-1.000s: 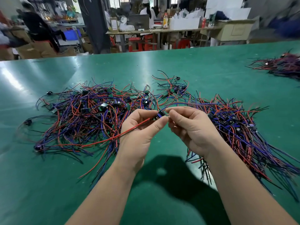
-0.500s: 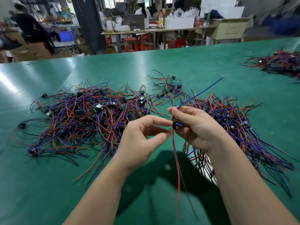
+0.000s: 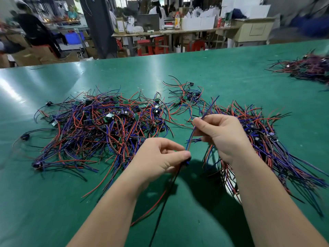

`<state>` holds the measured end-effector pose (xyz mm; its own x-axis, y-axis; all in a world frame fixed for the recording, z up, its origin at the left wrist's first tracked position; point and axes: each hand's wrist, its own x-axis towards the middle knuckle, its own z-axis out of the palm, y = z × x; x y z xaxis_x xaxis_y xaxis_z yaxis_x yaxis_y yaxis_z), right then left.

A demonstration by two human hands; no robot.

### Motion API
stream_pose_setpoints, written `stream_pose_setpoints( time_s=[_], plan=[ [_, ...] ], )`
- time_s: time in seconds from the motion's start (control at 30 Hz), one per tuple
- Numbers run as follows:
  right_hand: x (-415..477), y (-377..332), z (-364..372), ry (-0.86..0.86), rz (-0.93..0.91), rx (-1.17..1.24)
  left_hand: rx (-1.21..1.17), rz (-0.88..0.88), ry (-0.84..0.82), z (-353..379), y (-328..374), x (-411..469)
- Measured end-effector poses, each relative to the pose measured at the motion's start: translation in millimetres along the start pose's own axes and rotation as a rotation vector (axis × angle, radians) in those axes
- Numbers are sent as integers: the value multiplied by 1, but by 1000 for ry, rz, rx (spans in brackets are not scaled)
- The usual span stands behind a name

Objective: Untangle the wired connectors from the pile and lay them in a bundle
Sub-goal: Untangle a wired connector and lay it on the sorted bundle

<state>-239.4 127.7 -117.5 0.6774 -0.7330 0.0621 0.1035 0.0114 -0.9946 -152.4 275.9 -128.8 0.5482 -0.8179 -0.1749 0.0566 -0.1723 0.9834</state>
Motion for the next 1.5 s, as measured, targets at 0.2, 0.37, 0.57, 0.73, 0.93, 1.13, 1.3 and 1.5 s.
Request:
stream_pose_setpoints(
  time_s=[0.2, 0.37, 0.57, 0.73, 0.93, 1.13, 1.3, 1.5],
  plan=[
    [5, -5, -11, 194, -68, 109, 153, -129, -236, -4, -4, -3],
    [7, -5, -12, 246, -89, 69, 145, -122, -352, -6, -1, -7],
    [8, -5, -10, 225, -77, 33, 161, -79, -379, -10, 3, -9],
    [7, -4, -9, 304, -200, -113, 250, 14, -221, -7, -2, -3],
    [8, -2, -10, 266, -201, -565, -60, 13, -81, -4, 3, 0],
    [-9, -6, 8, -321, -32, -443, -296, -34, 131, -10, -1, 9],
    [-12, -5, 16, -330, -237, -662, -318, -21, 102, -7, -1, 7],
    [-6, -18, -9, 284, -454, -675, 43, 267, 650, -30, 5, 9]
  ],
)
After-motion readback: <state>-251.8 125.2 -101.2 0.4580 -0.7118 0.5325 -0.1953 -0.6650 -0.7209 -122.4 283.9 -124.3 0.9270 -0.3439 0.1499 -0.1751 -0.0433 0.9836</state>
